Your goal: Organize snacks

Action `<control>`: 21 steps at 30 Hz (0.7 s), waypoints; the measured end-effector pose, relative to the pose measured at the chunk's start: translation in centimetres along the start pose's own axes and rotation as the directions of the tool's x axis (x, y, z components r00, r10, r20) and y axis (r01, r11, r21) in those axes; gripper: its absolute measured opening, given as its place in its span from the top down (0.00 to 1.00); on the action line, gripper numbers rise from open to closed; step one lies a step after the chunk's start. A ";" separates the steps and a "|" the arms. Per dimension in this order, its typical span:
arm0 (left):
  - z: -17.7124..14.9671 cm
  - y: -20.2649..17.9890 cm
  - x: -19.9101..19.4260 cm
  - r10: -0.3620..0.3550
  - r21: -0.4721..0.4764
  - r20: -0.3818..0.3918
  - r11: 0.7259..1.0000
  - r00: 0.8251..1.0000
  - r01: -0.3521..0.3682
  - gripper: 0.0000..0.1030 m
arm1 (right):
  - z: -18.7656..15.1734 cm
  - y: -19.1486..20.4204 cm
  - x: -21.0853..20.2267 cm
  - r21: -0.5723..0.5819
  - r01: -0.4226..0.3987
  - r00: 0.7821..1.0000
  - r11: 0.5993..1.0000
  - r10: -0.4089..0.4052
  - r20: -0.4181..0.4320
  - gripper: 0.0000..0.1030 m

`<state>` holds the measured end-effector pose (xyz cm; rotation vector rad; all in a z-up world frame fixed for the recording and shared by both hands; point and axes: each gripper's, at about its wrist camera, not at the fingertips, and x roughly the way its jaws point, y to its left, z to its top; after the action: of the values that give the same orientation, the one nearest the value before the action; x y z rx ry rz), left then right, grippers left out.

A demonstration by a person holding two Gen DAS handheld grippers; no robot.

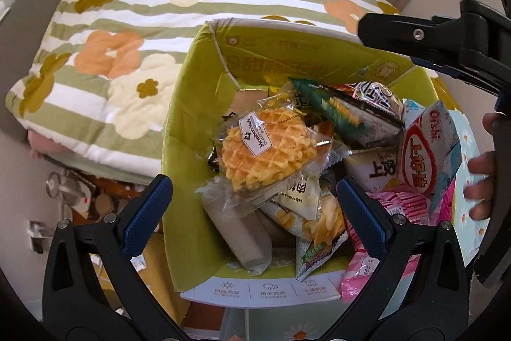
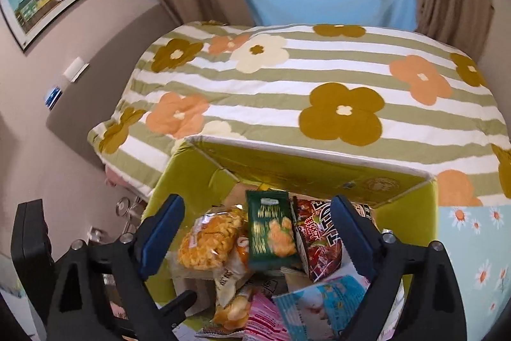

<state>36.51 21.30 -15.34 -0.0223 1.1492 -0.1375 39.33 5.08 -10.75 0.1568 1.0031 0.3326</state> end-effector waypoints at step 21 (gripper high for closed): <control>-0.7 -1.2 -8.4 -0.026 0.079 0.204 0.997 0.979 0.010 0.01 | -3.2 0.9 -11.4 0.037 0.136 0.970 0.990 -0.141 0.198 0.12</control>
<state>32.41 21.19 -7.84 0.0218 0.9371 -0.1914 30.81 1.90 -3.12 0.1372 0.8133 0.1738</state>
